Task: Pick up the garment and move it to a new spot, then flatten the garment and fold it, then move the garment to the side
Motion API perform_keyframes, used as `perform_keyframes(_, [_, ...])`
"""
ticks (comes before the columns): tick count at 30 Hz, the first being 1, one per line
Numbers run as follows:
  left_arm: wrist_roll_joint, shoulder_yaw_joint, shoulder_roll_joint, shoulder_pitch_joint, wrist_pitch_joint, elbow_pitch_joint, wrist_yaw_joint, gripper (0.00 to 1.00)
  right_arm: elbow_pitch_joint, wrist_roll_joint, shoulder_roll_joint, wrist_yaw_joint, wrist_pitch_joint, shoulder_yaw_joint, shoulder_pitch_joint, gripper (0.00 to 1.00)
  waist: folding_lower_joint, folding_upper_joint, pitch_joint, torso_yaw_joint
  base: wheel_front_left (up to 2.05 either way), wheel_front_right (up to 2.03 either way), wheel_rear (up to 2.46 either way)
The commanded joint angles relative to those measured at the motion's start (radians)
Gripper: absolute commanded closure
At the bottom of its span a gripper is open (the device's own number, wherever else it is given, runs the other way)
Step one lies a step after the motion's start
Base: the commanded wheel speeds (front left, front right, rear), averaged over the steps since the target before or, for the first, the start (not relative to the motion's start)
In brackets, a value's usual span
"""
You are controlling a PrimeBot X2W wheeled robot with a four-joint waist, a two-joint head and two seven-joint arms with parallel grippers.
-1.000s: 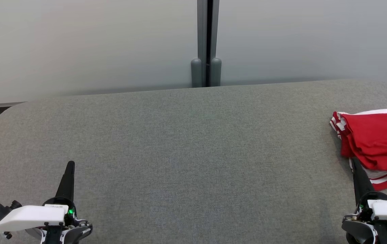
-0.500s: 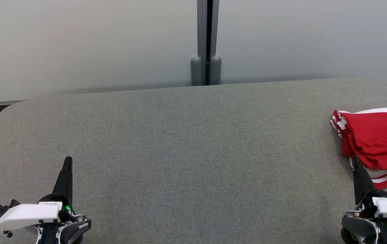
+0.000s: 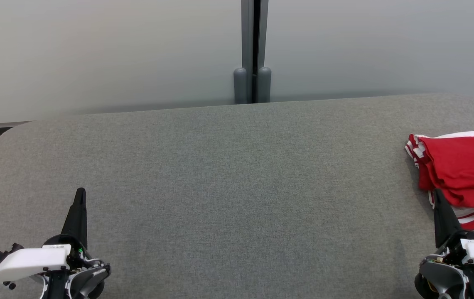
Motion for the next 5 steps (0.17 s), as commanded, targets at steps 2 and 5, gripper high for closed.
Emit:
perform_keyframes(2, [0.000, 0.004, 0.003, -0.012, 0.003, 0.002, -0.004, 1.00, 0.001, 0.001, -0.001, 0.000, 0.006, -0.001, -0.010, 1.00, 0.0000, 0.0000, 0.000, 0.000, 0.00, 0.00, 0.00])
perform_keyframes(5, [0.000, 0.004, 0.003, -0.012, 0.003, 0.002, -0.004, 1.00, 0.001, 0.000, -0.001, 0.000, 0.006, -0.001, -0.010, 1.00, 0.0000, 0.0000, 0.000, 0.000, 0.00, 0.00, 0.00])
